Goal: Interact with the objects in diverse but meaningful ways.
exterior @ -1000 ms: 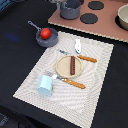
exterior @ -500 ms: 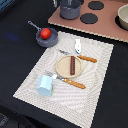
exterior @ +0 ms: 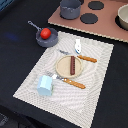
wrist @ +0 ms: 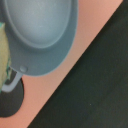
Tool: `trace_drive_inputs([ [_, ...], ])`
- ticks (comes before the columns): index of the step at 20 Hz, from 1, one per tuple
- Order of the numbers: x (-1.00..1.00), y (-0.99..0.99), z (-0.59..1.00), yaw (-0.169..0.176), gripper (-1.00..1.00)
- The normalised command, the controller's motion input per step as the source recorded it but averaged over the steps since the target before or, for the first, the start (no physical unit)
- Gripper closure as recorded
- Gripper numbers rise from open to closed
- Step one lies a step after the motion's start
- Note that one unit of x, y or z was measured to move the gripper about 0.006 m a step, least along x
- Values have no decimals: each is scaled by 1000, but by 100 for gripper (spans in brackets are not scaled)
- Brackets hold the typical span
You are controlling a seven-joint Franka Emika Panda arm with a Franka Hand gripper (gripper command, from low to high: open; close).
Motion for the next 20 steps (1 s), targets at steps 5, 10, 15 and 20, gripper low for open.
trace_drive_inputs([
  [5, 290, -789, 99, 19, -100],
  [10, 437, -798, -53, 48, -100],
  [15, 205, -758, -162, 130, -100],
  [20, 57, -644, -204, 195, -100],
])
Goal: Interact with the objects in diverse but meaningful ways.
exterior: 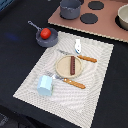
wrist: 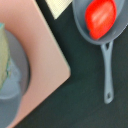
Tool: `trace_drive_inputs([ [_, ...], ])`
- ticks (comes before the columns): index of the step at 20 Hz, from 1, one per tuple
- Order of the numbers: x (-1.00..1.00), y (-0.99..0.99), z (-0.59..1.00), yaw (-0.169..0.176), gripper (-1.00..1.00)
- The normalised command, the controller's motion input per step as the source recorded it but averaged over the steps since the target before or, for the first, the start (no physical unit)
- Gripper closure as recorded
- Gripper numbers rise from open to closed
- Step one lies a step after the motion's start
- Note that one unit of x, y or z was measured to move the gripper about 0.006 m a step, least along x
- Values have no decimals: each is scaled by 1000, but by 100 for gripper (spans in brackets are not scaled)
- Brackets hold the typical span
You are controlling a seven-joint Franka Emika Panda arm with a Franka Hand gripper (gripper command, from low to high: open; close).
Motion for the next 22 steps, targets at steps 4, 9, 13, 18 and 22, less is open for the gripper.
trace_drive_inputs([
  [4, 55, -596, -188, 204, -100],
  [9, 183, -584, -179, 160, -100],
  [13, 164, -375, -245, 72, -100],
  [18, 78, -238, -425, 53, -100],
  [22, 96, -179, -436, 46, -100],
])
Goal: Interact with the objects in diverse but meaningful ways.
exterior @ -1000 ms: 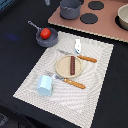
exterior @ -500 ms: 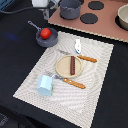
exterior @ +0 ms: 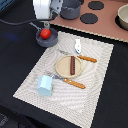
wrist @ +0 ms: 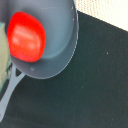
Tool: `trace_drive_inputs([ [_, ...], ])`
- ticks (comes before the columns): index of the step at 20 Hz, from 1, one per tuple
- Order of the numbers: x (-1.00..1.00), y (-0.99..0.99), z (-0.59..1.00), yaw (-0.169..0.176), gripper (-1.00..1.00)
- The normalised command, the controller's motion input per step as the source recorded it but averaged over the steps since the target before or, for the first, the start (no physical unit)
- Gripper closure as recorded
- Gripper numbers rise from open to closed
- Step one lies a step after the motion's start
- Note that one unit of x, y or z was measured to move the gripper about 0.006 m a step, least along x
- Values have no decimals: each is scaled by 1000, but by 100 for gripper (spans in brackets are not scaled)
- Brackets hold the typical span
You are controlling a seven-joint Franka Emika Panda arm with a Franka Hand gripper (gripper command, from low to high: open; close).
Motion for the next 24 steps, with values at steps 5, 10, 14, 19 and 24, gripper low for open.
trace_drive_inputs([
  [5, 52, -179, -405, 37, -100],
  [10, 53, -270, -310, 8, -100],
  [14, 25, -312, -319, 0, -100],
  [19, 0, -273, -334, 0, -100],
  [24, 0, -183, -314, 3, -100],
])
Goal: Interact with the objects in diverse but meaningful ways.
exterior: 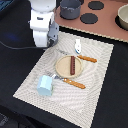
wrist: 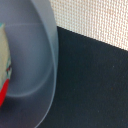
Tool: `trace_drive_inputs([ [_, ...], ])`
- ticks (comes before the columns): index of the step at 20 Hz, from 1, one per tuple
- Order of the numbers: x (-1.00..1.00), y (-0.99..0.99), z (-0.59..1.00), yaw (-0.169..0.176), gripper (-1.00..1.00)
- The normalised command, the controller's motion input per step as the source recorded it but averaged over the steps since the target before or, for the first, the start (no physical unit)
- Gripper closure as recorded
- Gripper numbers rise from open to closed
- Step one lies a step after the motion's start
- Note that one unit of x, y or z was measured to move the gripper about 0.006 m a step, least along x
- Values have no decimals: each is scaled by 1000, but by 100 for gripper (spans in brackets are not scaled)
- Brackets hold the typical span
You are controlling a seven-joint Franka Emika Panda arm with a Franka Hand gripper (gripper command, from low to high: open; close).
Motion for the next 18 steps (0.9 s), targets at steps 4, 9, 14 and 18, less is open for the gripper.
trace_drive_inputs([
  [4, -173, 15, -243, 35, -100],
  [9, -261, 47, -182, 55, -100],
  [14, -221, 0, -194, 48, -100],
  [18, -154, 0, -154, 42, 100],
])
